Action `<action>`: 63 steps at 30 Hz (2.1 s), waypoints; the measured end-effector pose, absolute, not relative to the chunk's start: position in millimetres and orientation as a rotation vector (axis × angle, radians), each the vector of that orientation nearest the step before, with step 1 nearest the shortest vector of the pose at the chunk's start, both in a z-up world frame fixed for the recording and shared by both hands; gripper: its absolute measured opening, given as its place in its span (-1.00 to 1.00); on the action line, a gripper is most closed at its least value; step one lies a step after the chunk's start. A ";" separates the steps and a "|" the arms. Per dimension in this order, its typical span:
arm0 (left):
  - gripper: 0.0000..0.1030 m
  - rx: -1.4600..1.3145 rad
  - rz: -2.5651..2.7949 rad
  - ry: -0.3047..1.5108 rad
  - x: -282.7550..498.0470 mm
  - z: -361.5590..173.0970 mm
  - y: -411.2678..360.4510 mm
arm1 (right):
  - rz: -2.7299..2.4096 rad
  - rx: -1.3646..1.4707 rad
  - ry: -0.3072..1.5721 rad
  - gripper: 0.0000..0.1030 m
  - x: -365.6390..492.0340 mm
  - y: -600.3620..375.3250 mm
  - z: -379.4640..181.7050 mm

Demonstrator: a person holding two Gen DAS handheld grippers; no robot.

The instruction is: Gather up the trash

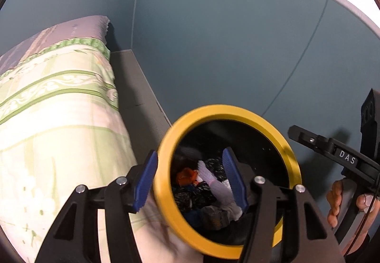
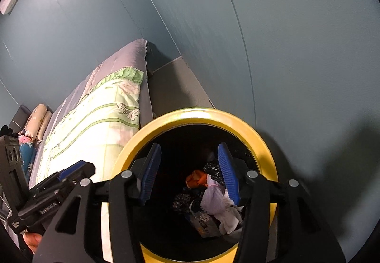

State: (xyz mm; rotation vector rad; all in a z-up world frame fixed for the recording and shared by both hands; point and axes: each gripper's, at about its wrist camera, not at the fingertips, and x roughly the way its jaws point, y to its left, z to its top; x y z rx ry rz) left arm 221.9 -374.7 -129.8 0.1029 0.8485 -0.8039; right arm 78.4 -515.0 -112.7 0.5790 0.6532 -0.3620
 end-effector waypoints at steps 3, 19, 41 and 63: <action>0.05 0.078 -0.766 0.826 226.0 -119.6 -352.0 | -0.362 0.557 0.643 -0.08 77.6 -505.7 -101.9; 0.05 -0.050 -0.496 0.730 223.5 -82.3 -172.8 | -0.171 0.451 0.623 0.12 98.0 -384.8 -60.6; 0.84 -0.128 -0.184 0.294 95.7 2.3 -3.4 | -0.141 0.237 0.244 0.84 40.9 -222.2 22.1; 0.84 -0.149 -0.140 0.217 34.8 -3.8 3.6 | -0.185 0.155 0.138 0.84 -2.2 -175.9 8.1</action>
